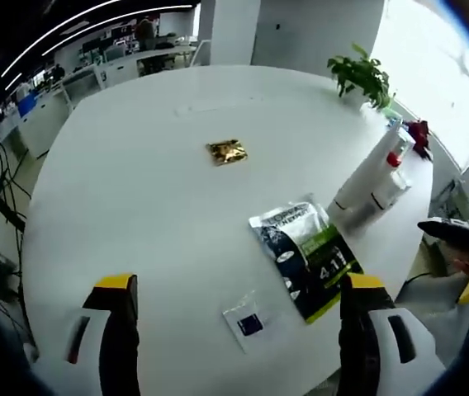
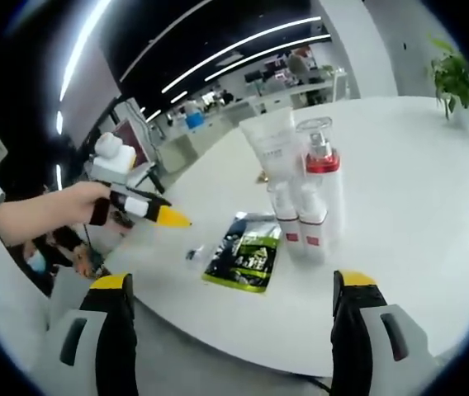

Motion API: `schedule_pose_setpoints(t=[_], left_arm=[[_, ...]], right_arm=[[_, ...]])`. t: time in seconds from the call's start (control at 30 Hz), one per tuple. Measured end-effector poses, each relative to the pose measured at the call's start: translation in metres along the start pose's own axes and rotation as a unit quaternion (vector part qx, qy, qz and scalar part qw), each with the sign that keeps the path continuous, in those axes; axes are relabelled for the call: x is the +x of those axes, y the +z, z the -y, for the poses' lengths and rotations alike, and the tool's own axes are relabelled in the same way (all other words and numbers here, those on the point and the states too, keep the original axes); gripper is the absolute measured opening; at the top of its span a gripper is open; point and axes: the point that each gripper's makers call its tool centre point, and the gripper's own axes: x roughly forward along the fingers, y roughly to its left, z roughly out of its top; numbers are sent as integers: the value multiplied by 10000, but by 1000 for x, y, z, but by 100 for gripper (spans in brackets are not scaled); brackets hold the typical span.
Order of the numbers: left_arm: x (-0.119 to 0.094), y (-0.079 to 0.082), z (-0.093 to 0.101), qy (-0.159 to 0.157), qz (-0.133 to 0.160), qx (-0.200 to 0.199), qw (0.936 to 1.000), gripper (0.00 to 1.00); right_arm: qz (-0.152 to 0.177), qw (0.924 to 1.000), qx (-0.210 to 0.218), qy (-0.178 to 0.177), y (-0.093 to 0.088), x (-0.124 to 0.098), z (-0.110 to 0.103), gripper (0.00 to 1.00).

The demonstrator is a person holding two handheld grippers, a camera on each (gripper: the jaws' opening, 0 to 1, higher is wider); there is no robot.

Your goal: Arrange the skincare products in the storage area until every visible bottle or jar stands upright without overlapping.

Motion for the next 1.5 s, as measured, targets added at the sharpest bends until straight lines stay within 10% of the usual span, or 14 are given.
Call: schedule_pose_setpoints(t=[1.5], left_arm=[[94, 87, 12, 304, -389, -479, 9976, 82]], right_arm=[[-6, 9993, 336, -141, -2, -1, 8, 98]])
